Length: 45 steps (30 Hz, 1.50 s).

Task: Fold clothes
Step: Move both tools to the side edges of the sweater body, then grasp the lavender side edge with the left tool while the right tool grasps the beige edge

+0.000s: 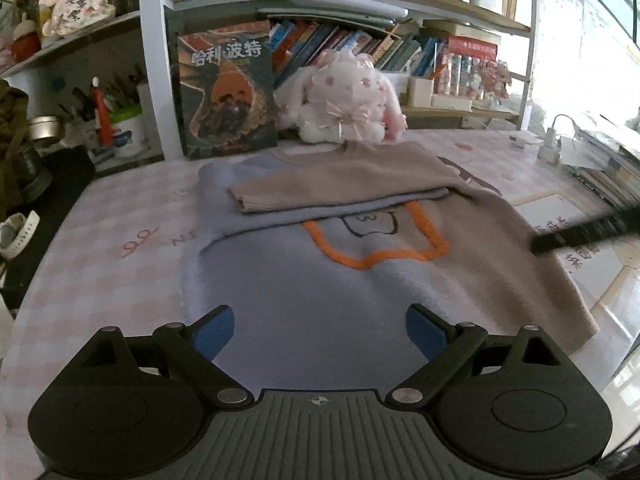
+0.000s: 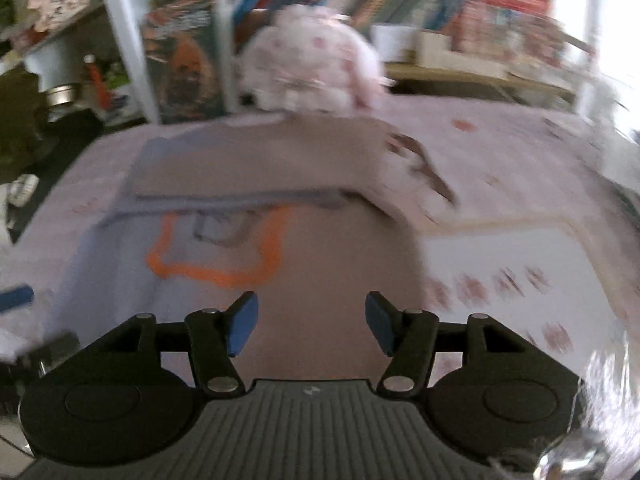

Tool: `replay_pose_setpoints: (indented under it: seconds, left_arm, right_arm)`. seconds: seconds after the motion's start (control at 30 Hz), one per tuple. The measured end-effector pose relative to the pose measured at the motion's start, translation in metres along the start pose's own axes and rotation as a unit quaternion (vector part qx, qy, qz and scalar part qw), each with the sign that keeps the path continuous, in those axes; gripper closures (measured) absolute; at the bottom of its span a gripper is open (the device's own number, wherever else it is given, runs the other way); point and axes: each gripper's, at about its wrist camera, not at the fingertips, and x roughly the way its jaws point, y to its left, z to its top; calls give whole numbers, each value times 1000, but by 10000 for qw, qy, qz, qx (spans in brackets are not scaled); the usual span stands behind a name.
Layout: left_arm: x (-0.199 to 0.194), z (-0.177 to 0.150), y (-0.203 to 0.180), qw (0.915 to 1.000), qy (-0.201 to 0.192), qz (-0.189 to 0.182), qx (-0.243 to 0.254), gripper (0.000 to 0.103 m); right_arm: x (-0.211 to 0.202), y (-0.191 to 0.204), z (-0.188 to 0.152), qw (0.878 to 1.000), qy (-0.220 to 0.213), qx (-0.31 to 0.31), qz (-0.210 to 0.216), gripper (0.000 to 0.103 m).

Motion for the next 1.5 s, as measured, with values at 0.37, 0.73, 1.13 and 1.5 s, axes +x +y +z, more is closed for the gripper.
replay_pose_setpoints:
  seconds: [0.37, 0.73, 1.13, 1.5]
  left_arm:
    - [-20, -15, -46, 9994, 293, 198, 47, 8]
    - [-50, -49, -49, 9929, 649, 916, -393, 8]
    - [-39, -51, 39, 9664, 671, 1171, -2188, 29]
    - [-5, -45, 68, 9552, 822, 709, -2753, 54]
  right_arm:
    - [-29, -27, -61, 9998, 120, 16, -181, 39]
    - [-56, -48, -106, 9996, 237, 117, 94, 37]
    - [-40, -83, -95, 9914, 434, 1197, 289, 42]
    - [-14, -86, -73, 9839, 535, 1671, 345, 55]
